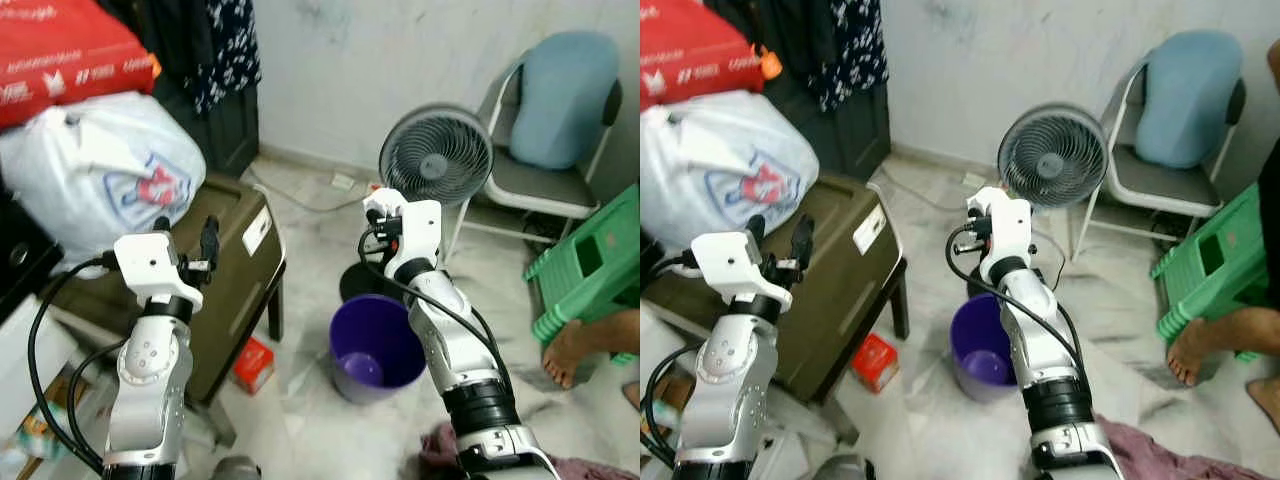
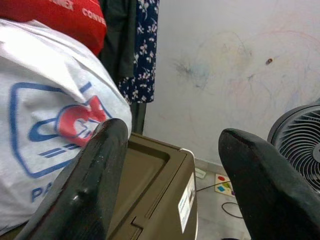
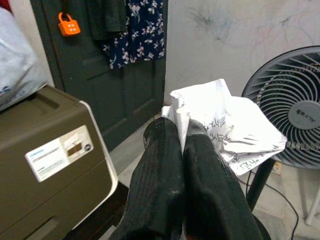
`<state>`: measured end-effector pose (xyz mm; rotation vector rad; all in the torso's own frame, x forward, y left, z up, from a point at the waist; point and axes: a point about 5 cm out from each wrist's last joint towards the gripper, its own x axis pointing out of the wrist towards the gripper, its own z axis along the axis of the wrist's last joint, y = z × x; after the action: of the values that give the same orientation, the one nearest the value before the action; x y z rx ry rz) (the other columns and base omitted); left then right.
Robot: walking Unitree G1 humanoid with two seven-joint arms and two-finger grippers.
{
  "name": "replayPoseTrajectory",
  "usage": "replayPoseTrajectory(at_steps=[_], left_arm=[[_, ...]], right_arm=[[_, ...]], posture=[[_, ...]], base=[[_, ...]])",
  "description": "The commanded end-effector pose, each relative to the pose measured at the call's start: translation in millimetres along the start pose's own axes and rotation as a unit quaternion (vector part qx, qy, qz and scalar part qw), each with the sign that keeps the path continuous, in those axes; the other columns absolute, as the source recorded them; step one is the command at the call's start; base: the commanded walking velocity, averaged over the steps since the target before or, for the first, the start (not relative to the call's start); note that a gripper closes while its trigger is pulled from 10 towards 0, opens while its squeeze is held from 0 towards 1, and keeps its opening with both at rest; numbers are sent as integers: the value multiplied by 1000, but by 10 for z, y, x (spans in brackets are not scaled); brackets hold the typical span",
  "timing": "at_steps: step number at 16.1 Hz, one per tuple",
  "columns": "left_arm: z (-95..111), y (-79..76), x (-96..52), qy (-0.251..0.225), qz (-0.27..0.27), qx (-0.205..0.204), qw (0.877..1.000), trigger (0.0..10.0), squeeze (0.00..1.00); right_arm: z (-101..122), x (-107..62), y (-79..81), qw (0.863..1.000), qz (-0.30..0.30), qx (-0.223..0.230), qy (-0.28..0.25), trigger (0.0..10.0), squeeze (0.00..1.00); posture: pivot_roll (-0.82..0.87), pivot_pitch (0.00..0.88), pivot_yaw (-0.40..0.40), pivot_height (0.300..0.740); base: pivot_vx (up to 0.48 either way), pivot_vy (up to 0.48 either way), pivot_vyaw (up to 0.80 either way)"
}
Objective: Clean up the room
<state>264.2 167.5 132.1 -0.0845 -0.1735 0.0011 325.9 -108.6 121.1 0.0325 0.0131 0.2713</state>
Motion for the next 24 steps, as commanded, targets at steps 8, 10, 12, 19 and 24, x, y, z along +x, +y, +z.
replayPoseTrajectory(at_steps=[8,10,12,19,24], left_arm=[[12,-24,16,-3,-10,4,1000,10000,0],[-5,-22,18,4,-6,1,1000,10000,0],[-8,-30,21,3,-9,-2,1000,10000,0],[-22,-20,-95,14,-53,16,998,10000,0],[-85,272,-407,66,-104,84,989,10000,0]], right_arm=[[30,28,-18,1000,-4,1,-2,10000,0],[24,29,-14,1000,-2,0,-1,10000,0],[9,30,-10,1000,-1,-1,2,10000,0],[14,10,21,1000,1,-8,2,10000,0],[-246,-283,-396,980,-158,-51,109,10000,0]], posture=[[121,0,-46,740],[123,0,-46,740],[122,0,-46,740],[132,0,-49,740],[139,12,-9,740]], base=[[427,0,0],[317,0,0],[0,0,0],[0,0,0],[0,0,0]])
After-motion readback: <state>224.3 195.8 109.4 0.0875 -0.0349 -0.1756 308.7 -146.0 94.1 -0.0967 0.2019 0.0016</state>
